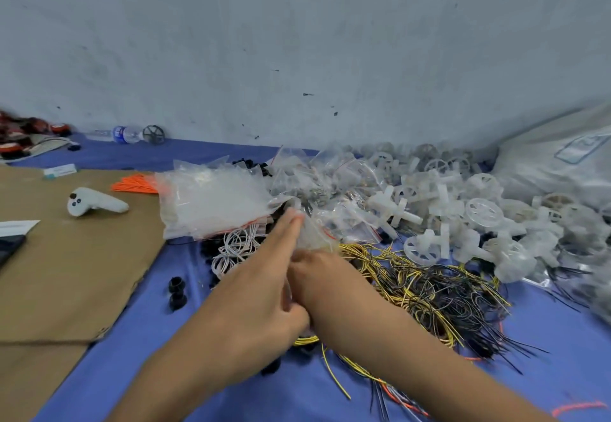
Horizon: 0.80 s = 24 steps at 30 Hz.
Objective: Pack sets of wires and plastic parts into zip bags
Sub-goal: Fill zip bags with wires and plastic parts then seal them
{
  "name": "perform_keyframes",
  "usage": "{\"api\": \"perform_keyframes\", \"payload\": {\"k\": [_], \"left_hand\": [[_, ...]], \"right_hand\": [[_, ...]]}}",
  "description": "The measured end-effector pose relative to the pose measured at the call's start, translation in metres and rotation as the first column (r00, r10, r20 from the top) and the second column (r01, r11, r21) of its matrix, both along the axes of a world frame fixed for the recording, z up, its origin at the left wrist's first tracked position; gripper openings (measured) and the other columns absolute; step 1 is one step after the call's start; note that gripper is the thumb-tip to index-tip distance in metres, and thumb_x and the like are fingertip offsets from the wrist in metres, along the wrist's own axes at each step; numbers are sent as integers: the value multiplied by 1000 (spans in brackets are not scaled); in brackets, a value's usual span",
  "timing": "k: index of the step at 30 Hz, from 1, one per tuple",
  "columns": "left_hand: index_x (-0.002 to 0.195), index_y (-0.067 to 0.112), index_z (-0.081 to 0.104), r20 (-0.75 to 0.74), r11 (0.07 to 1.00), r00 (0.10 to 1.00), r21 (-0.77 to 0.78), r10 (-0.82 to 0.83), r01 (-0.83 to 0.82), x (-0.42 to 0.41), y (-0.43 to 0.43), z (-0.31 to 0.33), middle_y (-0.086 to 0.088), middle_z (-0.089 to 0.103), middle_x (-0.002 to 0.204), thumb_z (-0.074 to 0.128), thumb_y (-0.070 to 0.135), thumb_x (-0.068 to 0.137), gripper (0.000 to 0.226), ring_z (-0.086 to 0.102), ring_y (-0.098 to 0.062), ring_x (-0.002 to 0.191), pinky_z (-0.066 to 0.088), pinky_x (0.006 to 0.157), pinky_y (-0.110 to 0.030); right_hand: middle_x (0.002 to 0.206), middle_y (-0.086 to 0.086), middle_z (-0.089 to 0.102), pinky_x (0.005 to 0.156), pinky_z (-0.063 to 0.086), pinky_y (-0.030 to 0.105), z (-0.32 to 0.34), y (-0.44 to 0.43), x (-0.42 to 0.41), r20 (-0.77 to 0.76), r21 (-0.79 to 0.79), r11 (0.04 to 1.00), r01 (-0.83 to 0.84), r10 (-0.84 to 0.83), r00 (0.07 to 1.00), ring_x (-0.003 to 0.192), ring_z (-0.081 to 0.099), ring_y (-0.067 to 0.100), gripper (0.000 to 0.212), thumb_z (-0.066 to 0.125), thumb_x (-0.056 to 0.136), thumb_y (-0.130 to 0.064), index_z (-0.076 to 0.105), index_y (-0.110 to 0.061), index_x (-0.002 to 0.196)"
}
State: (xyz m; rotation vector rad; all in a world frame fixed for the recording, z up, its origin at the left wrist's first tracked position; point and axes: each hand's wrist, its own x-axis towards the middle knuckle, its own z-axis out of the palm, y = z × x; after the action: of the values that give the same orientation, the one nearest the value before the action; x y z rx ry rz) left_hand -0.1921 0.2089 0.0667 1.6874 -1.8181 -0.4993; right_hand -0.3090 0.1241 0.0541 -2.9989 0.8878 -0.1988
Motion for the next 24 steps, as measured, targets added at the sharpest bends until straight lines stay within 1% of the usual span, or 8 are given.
{"api": "perform_keyframes", "payload": {"k": [2, 5, 8, 11, 16, 19, 21, 24], "left_hand": [[154, 41, 9, -50, 999, 998, 21, -27, 28, -11, -11, 7, -13, 44, 145, 61, 6, 83, 94, 51, 16, 78, 39, 69, -5], [147, 13, 40, -79, 998, 997, -58, -23, 19, 2, -20, 6, -5, 32, 158, 46, -3, 98, 52, 46, -10, 126, 34, 108, -26], [114, 40, 62, -23, 997, 999, -74, 25, -26, 5, -9, 23, 14, 27, 155, 54, 1, 84, 50, 60, -25, 113, 45, 97, -37], [89, 44, 63, 70, 986, 992, -137, 104, -94, 26, 17, 26, 23, 34, 148, 60, 8, 83, 37, 59, -8, 57, 49, 78, -33], [86, 43, 61, 278, 980, 941, -115, 191, -165, 43, 18, 22, 30, 48, 118, 59, 28, 87, 15, 57, 3, 73, 41, 67, -28], [87, 45, 58, 319, 977, 927, -143, 197, -158, 54, 19, 20, 30, 53, 110, 55, 42, 88, 5, 54, 6, 77, 39, 67, -25], [94, 52, 55, 351, 985, 923, -117, 157, -123, 65, 20, 18, 31, 52, 110, 47, 60, 88, 12, 53, 10, 81, 42, 69, -24], [111, 61, 47, 412, 997, 908, -70, 71, -46, 78, 21, 16, 39, 46, 115, 34, 82, 81, 39, 52, 15, 88, 43, 73, -20]], "right_hand": [[124, 15, 59, 84, 47, 39, 3, -2, 15, -129, -15, 998, 61, -63, 990, 113, 60, 34, 28, 50, 92, -12, 59, -10, 118], [137, 16, 54, 99, 43, 40, 9, -12, 24, -205, -121, 991, 62, -86, 975, 125, 53, 32, 37, 48, 96, -12, 52, -6, 133], [108, 10, 61, 79, 44, 35, 21, -12, 13, -199, -91, 994, -64, 45, 979, 98, 59, 30, 38, 51, 93, -7, 49, -8, 132], [109, 4, 56, 72, 30, 21, 34, -16, -12, -117, -97, 984, -152, 140, 983, 98, 56, 23, 34, 50, 91, -5, 53, -11, 124], [116, 4, 54, 91, 43, 32, 47, -16, -42, -132, -345, 918, -194, 157, 979, 108, 48, 24, 40, 39, 78, -3, 70, -18, 98], [116, 7, 57, 90, 47, 41, 38, -26, -48, -22, -446, 892, -75, 73, 997, 108, 49, 28, 25, 64, 76, -8, 75, -20, 95], [126, 6, 56, 95, 45, 46, 37, -42, -53, 83, -414, 910, 35, 0, 997, 115, 44, 26, 20, 73, 79, -15, 77, -23, 97], [139, -5, 52, 106, 35, 40, 41, -67, -60, 111, -258, 961, 100, -74, 991, 125, 43, 19, 28, 53, 97, -38, 71, -26, 115]]}}
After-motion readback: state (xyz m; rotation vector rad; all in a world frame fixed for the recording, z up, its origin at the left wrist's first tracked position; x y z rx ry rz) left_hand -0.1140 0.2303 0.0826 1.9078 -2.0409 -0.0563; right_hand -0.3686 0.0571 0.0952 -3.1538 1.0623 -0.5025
